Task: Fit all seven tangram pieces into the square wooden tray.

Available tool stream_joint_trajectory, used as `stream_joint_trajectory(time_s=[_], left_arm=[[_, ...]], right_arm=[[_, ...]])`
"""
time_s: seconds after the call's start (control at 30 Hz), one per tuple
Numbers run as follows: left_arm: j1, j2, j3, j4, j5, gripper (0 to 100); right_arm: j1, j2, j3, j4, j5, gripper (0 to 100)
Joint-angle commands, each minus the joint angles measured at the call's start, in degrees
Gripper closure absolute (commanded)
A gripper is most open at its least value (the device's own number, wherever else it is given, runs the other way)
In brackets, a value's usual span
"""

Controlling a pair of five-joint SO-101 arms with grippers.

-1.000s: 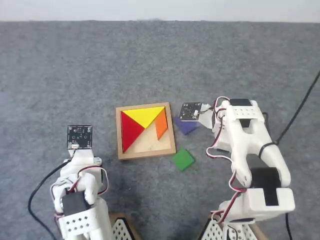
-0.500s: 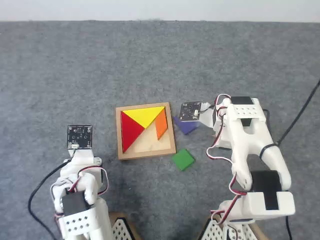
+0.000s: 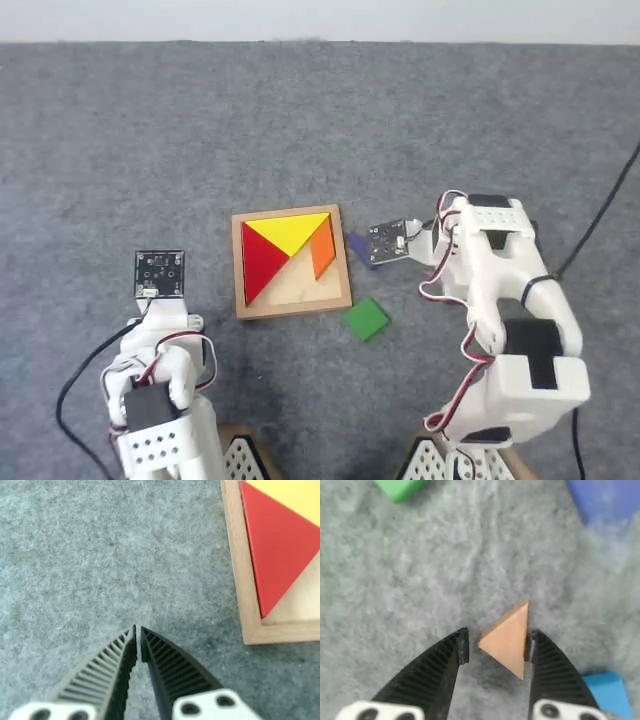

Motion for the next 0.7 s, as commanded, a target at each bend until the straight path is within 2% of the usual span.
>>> stream_joint_trajectory(time_s=[0.0, 0.13, 0.2, 0.4, 0.67], left_arm=[[-0.18, -1.05, -0.48, 0.26, -0.53, 98], [-0.18, -1.05, -0.48, 0.26, -0.53, 98], [-0.18, -1.05, -0.48, 0.26, -0.53, 98], [-0.18, -1.05, -0.48, 0.26, -0.53, 98], [-0.18, -1.05, -0.48, 0.26, -0.53, 98]], right_arm=[[3.12, 0.57, 0.18, -0.31, 3.96, 80.8], [3.38, 0.57, 0.35, 0.13, 3.34, 83.0], [2.95, 0.48, 0.18, -0.31, -0.62, 87.1], [-2.24, -0.13, 0.00, -0.31, -16.79, 90.2], [-13.67, -5.32, -3.34, 1.01, -41.93, 90.2]])
